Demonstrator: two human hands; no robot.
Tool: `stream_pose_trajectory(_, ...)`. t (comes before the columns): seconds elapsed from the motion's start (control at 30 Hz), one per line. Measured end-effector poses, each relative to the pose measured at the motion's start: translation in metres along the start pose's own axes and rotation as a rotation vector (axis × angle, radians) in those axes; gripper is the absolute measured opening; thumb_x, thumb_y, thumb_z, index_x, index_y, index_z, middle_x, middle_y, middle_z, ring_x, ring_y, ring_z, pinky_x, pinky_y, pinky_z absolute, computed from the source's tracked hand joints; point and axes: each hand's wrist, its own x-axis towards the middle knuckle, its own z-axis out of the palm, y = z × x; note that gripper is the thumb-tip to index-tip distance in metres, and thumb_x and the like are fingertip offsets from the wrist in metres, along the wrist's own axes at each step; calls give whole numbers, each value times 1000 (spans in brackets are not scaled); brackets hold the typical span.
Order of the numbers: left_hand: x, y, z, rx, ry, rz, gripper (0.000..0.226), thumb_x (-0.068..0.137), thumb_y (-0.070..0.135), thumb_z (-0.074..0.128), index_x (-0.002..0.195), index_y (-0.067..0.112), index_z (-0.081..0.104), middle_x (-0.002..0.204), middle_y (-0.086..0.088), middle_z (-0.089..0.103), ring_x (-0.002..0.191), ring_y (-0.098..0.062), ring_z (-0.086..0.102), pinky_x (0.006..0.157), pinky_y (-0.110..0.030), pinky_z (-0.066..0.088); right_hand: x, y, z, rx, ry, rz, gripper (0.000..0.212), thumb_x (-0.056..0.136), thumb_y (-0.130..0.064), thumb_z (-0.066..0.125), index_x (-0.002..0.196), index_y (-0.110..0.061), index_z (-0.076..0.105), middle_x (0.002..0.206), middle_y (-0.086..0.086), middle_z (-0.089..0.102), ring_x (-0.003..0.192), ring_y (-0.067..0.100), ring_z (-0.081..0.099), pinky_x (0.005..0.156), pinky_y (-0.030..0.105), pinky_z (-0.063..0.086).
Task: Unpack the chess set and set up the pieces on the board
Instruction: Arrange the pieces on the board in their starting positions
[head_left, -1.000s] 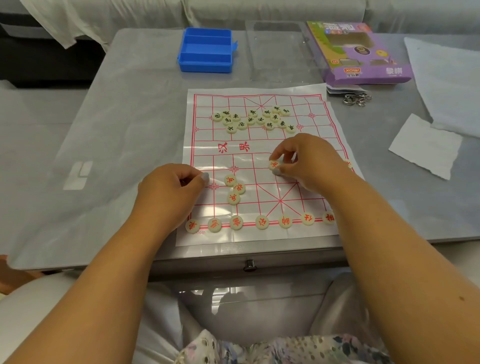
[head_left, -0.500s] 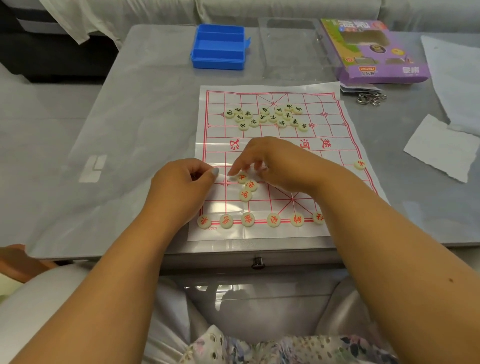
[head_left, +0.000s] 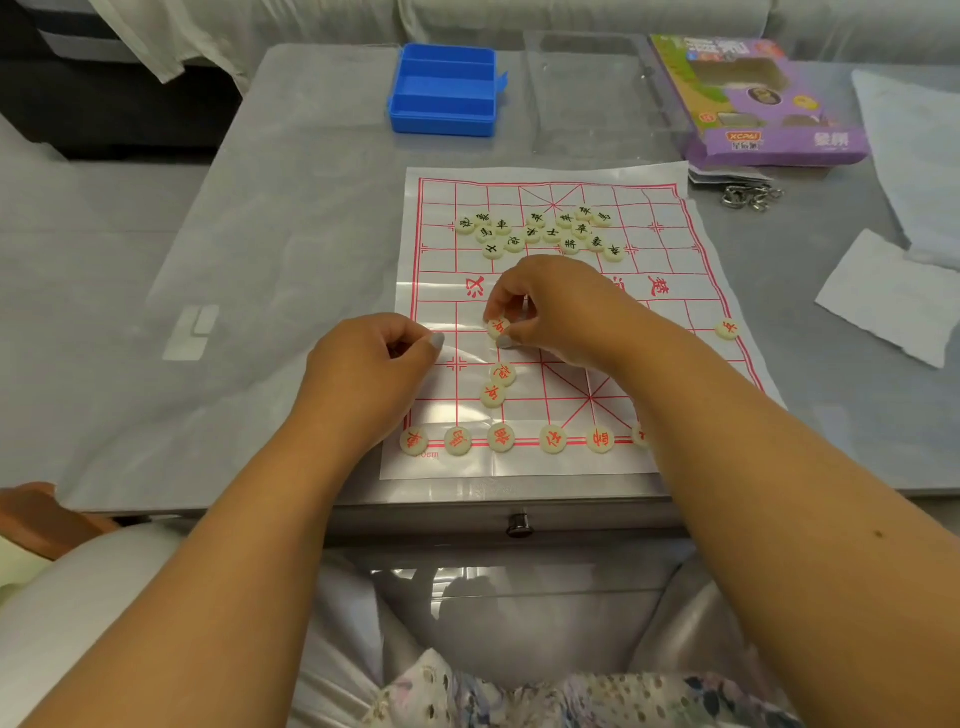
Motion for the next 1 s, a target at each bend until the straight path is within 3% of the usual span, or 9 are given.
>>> stream_pose_trajectory(0.1,0,1,0,-2,5,0,11,93,38,56,86,34,64,79,26,55,78,-2,55,68,-21,43,-2,0,-2,1,33,-2,31,78,-24,73,108,-27,65,95,-6,62,83,10,54,82,35,51)
stream_pose_trajectory(0.23,0,1,1,-24,36,-20,12,93,37,55,89,31,65,80,25,55,77,-1,54,66,-17,40,-21,-6,-11,117,-48,-87,31,75,-23,77,101,-35,66,96,-10,56,79,5,50,69,16,43)
stream_pose_trajectory(0.33,1,2,1,-81,92,-46,15,94,37,54,93,28,66,83,21,58,76,-2,54,68,-18,43,-32,-15,-10,22,-174,-169,32,72,-26,79,100,-37,67,102,-7,54,88,8,46,78,24,44)
stream_pose_trajectory(0.43,2,1,0,-146,151,-83,19,95,37,52,94,25,67,88,14,64,79,-6,58,70,-21,47,-33,-19,-5,-103,-198,-182,32,73,-30,78,102,-35,67,105,-6,53,94,9,40,85,31,42)
stream_pose_trajectory(0.67,4,-8,-4,-63,294,-150,27,97,35,48,82,20,65,77,7,63,67,-11,56,53,-18,37,-14,-27,-3,-64,-91,-180,24,78,-30,73,101,-29,68,100,-5,54,91,11,45,78,27,41)
stream_pose_trajectory(0.83,6,-10,-5,-49,366,-148,27,98,26,46,96,16,71,87,7,60,67,-4,50,70,-23,43,23,-45,7,-44,48,-148,27,79,-33,72,105,-26,69,96,-7,56,88,12,51,81,30,48)
stream_pose_trajectory(1.0,8,-11,-5,-7,340,-158,25,97,29,48,95,17,69,86,4,61,75,-14,55,77,-30,49,40,-51,26,-112,56,-139,28,75,-39,73,101,-29,68,89,-10,51,83,11,47,73,28,42)
